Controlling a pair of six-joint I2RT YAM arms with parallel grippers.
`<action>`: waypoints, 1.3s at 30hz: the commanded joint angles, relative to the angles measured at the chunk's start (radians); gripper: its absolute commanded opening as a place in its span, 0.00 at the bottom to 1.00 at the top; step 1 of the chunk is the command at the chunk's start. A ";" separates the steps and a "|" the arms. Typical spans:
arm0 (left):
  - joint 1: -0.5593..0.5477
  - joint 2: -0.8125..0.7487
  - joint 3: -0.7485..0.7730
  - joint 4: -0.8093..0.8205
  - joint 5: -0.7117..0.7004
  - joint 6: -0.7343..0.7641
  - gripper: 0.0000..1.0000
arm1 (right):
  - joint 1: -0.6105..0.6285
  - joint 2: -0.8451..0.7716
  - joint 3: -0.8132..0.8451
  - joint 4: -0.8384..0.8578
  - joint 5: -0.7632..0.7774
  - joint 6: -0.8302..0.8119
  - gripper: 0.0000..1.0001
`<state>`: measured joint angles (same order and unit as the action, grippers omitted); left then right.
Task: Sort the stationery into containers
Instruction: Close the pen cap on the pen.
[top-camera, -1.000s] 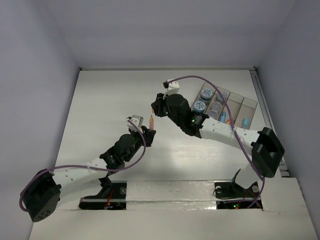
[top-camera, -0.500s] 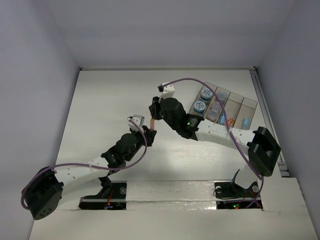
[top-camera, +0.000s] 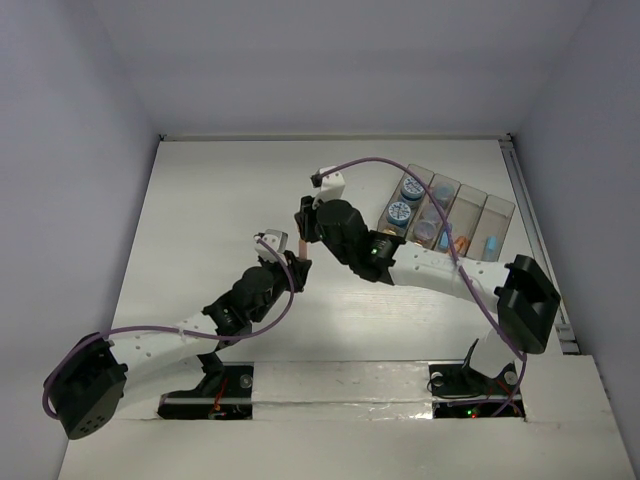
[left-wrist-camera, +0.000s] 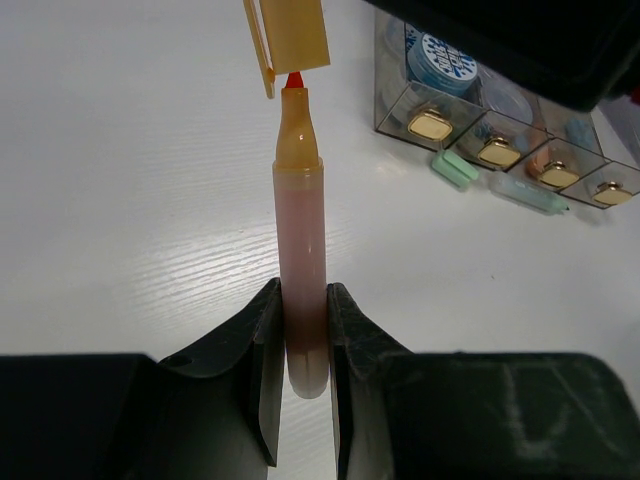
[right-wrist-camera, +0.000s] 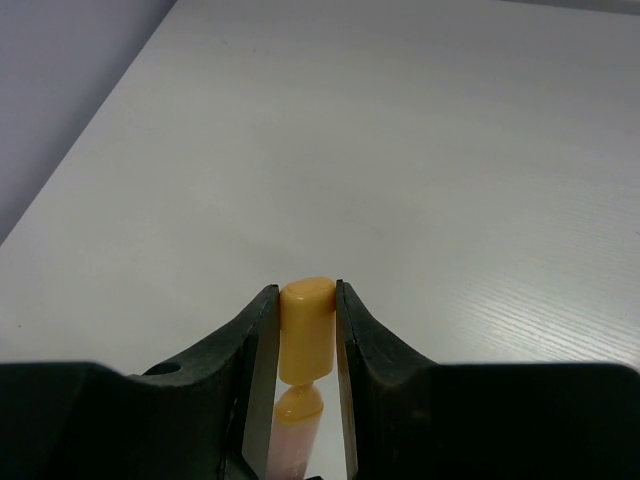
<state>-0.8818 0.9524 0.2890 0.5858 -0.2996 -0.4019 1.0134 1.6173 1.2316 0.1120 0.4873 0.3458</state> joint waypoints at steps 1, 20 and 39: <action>0.004 -0.023 0.044 0.031 -0.036 -0.005 0.00 | 0.019 0.001 0.045 0.026 0.042 -0.014 0.04; 0.004 -0.030 0.058 0.011 -0.082 -0.009 0.00 | 0.057 0.058 0.042 0.032 0.085 0.032 0.04; 0.004 -0.056 0.084 -0.018 -0.217 -0.037 0.00 | 0.111 0.047 0.006 0.055 0.111 0.085 0.00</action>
<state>-0.8833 0.9291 0.3096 0.5045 -0.4362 -0.4313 1.1000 1.6962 1.2533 0.1520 0.6338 0.3874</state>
